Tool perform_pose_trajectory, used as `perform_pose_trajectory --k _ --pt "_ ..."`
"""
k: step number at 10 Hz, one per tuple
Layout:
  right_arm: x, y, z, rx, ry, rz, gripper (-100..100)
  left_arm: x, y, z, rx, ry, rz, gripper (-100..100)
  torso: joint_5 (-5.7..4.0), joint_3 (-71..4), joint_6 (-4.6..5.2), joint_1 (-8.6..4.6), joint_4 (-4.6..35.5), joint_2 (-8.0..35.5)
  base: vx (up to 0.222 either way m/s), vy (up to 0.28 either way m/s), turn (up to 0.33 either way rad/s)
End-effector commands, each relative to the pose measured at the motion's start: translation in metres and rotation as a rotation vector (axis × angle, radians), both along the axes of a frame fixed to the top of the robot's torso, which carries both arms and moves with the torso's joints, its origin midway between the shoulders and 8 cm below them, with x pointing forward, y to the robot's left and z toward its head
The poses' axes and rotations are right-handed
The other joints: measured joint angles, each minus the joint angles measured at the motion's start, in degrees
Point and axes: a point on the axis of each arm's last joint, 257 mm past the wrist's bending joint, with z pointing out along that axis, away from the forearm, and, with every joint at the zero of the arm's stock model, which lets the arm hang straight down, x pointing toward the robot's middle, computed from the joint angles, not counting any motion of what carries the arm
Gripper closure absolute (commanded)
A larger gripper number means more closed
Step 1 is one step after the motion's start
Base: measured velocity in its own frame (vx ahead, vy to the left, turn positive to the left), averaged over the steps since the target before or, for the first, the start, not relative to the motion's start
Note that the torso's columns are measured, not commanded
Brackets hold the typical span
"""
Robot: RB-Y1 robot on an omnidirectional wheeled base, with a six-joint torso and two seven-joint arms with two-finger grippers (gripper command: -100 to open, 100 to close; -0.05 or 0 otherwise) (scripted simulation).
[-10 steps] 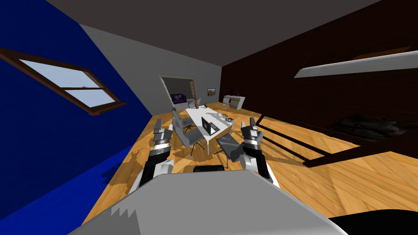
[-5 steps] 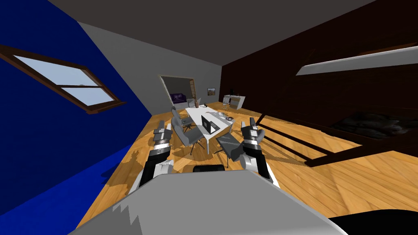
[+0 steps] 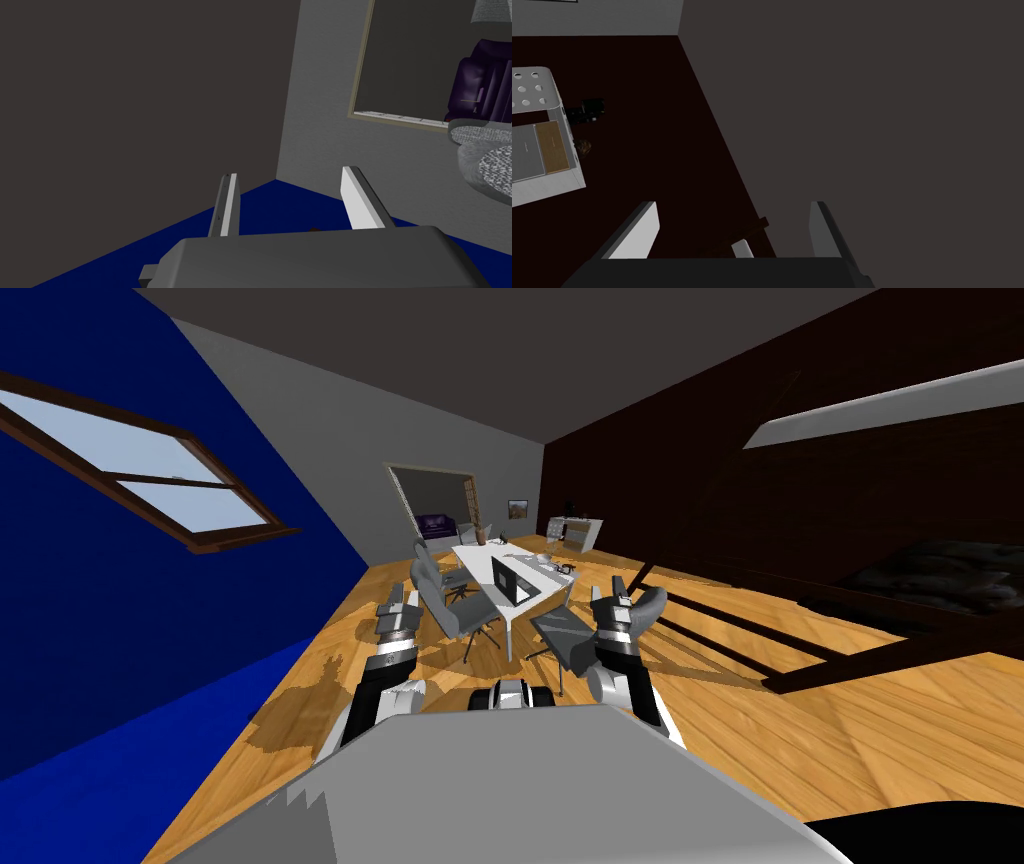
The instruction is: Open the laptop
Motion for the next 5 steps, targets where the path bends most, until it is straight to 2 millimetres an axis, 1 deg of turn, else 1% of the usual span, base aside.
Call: perform_pose_trajectory --k 1,2,5 --pt "0.006 0.013 0.007 -0.134 0.004 -0.001 -100 0.0 0.0 0.0 0.0 0.001 0.0 0 0.02 -3.96 -0.01 0.07 1.89 1.91 0.016 0.071 0.098" --pt "0.008 0.017 0.008 -0.178 0.005 -0.005 -100 0.0 0.0 0.0 0.0 0.001 0.0 0 0.06 -5.09 -0.02 0.2 2.44 2.43 0.035 0.082 0.068" --pt "0.014 0.032 0.013 -0.334 0.004 -0.03 -100 0.0 0.0 0.0 0.0 0.001 0.0 0 -0.01 -5.37 0.01 -0.04 2.68 2.68 0.035 0.076 0.073"
